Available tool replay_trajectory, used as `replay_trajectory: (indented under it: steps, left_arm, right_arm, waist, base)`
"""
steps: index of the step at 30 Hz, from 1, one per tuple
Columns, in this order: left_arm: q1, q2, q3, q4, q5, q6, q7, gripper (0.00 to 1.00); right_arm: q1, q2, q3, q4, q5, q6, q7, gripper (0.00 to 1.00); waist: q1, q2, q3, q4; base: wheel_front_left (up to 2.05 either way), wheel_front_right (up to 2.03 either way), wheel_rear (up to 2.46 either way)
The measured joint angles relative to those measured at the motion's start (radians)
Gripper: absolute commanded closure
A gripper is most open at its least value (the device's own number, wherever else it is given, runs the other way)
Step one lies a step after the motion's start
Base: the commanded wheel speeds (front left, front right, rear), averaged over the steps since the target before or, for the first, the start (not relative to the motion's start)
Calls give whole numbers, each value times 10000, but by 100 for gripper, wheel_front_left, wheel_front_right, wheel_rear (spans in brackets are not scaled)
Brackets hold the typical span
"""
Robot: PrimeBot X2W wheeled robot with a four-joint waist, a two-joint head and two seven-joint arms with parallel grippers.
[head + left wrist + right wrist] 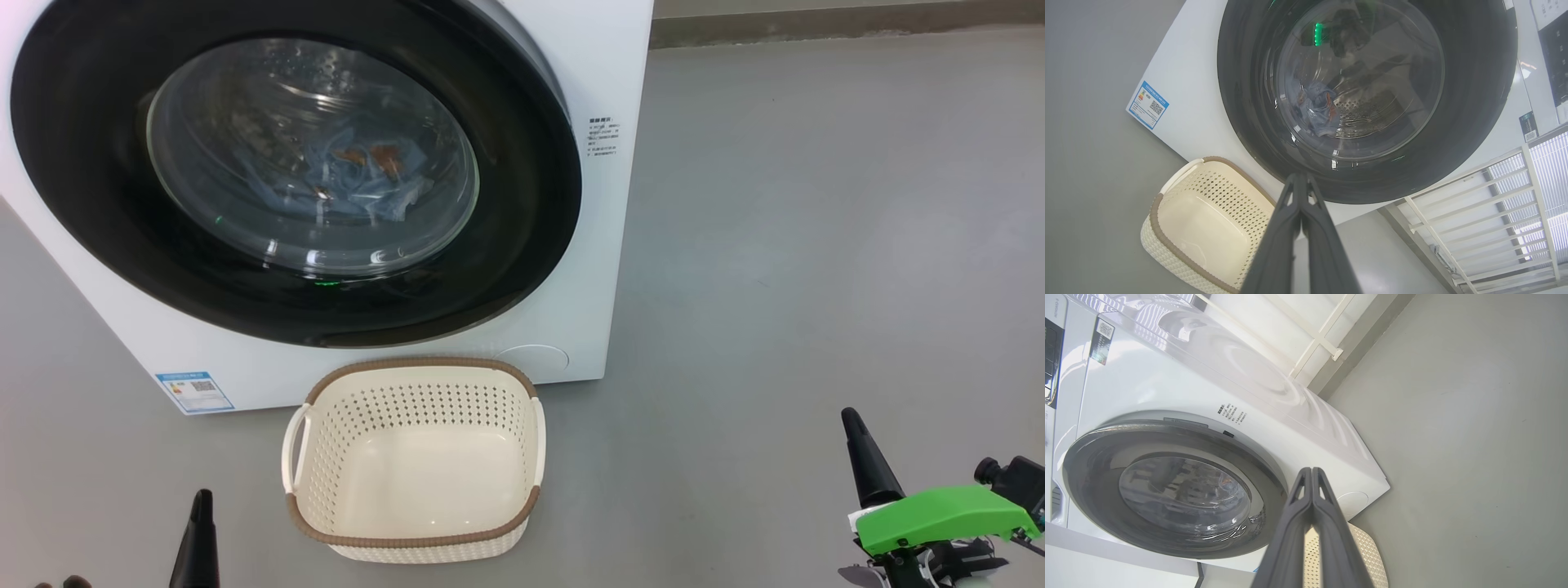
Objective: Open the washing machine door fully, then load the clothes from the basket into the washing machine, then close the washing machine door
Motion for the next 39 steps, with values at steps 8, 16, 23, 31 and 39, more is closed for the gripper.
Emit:
replay_trajectory:
  steps: [8, 16, 23, 31, 39]
  left_arm:
    - [-60, -54, 96, -29, -708, 8, 226, 100]
    - [-136, -134, 167, -58, -1406, 10, 489, 100]
    - [-221, -280, 224, -96, -2021, 15, 663, 100]
    - [-259, -330, 313, -107, -2715, 96, 863, 100]
    - [-434, -410, 401, -155, -3404, 98, 1124, 100]
  right_arm:
    - [-2, 35, -215, -59, 675, 0, 186, 100]
    - [-3, 79, -330, -123, 1360, -2, 420, 100]
    - [-5, 107, -525, -196, 1992, -2, 614, 100]
    - [-8, 180, -631, -268, 2803, -2, 800, 100]
    - [-12, 251, -848, -330, 3572, -2, 1018, 100]
  waist:
    - [0, 0, -20, 30]
    - [0, 0, -41, 60]
    - [0, 0, -59, 85]
    - [0, 0, -79, 115]
    - [0, 0, -100, 145]
  base:
    - [0, 0, 0]
    - [0, 0, 0]
    - [0, 0, 0]
    - [0, 0, 0]
    - [0, 0, 0]
